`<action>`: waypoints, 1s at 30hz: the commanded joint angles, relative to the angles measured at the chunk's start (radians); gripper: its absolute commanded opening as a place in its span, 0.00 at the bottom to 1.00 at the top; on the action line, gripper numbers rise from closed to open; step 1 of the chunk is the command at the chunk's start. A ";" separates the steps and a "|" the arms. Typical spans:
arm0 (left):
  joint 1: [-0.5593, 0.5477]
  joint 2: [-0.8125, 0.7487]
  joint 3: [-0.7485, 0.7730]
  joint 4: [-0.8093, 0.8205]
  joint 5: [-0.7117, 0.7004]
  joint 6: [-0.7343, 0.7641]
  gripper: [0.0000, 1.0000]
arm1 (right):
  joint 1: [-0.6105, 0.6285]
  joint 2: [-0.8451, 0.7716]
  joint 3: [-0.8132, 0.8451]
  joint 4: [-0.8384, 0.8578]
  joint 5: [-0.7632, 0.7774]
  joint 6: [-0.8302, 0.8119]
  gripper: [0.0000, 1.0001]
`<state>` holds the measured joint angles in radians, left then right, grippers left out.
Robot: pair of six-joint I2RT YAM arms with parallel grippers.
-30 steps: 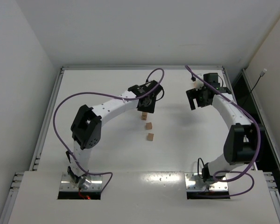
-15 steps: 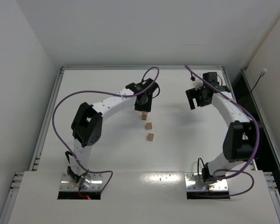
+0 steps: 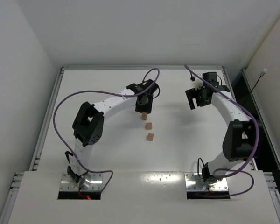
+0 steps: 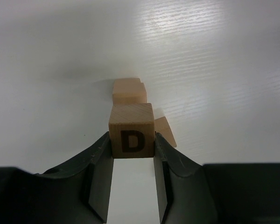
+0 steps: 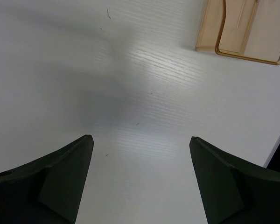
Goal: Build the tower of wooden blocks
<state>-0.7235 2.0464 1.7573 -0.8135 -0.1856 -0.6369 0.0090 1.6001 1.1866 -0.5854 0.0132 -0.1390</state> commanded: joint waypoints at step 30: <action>0.026 0.032 0.001 0.031 0.032 0.025 0.00 | 0.005 0.018 0.044 0.010 -0.021 -0.008 0.81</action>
<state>-0.7059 2.0815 1.7569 -0.8017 -0.1707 -0.6136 0.0090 1.6192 1.1866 -0.5854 0.0132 -0.1390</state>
